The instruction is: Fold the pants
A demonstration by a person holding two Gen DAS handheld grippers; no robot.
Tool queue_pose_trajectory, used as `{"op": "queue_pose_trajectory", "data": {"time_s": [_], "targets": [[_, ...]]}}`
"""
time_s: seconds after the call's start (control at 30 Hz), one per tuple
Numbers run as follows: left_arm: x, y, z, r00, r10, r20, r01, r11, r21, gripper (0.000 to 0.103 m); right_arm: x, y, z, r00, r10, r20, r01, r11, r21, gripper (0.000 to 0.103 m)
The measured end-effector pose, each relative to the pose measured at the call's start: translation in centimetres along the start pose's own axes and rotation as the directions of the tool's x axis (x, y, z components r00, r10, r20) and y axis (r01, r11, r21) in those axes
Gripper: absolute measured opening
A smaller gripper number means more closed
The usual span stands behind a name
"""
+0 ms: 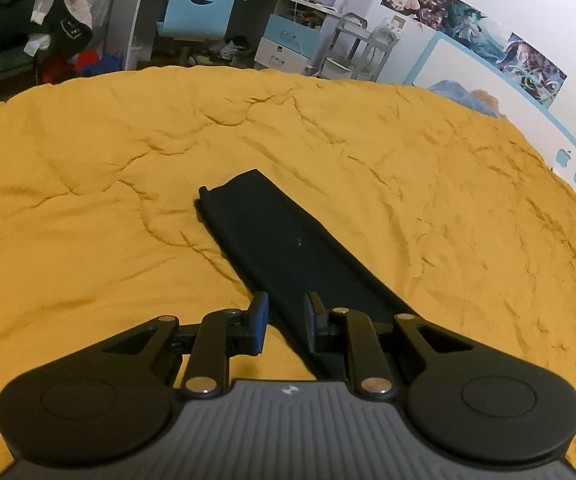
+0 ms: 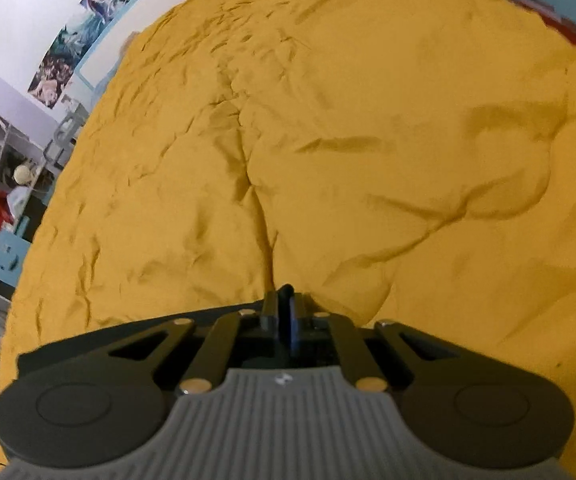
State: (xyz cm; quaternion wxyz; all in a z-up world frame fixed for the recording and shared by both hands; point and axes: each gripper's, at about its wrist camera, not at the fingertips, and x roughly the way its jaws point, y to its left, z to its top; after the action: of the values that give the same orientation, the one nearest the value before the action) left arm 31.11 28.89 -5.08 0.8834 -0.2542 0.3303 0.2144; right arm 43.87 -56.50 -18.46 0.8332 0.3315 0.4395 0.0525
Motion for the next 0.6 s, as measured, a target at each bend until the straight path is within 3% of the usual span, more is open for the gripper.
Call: {"op": "queue_pose_trajectory", "data": {"time_s": [0.13, 0.27, 0.33, 0.47, 0.6], "targets": [[-0.6, 0.1, -0.5, 0.999, -0.025, -0.025, 0.024, 1.000, -0.013, 0.021, -3.3, 0.1, -0.8, 0.999, -0.009, 0.031, 0.010, 1.000, -0.011, 0.029], [-1.8, -2.3, -2.7, 0.992, -0.098, -0.075, 0.102, 0.993, 0.052, 0.021, -9.4, -0.7, -4.6, 0.998, -0.007, 0.063, 0.006, 1.000, 0.022, 0.029], [-2.5, -4.3, -4.5, 0.980, -0.161, -0.118, 0.173, 0.980, 0.099, 0.021, -11.7, -1.0, -6.7, 0.998, -0.003, 0.070, 0.001, 1.000, 0.027, 0.030], [-3.7, -8.3, -8.6, 0.935, -0.279, -0.220, 0.311, 0.942, 0.126, 0.021, -13.0, -1.5, -9.8, 0.998, 0.024, 0.056, -0.028, 0.998, 0.065, 0.030], [-5.0, -11.5, -13.0, 0.866, -0.386, -0.318, 0.439, 0.891, 0.114, 0.021, -12.4, -1.6, -10.8, 0.998, 0.046, 0.042, -0.048, 0.996, 0.068, 0.030]]}}
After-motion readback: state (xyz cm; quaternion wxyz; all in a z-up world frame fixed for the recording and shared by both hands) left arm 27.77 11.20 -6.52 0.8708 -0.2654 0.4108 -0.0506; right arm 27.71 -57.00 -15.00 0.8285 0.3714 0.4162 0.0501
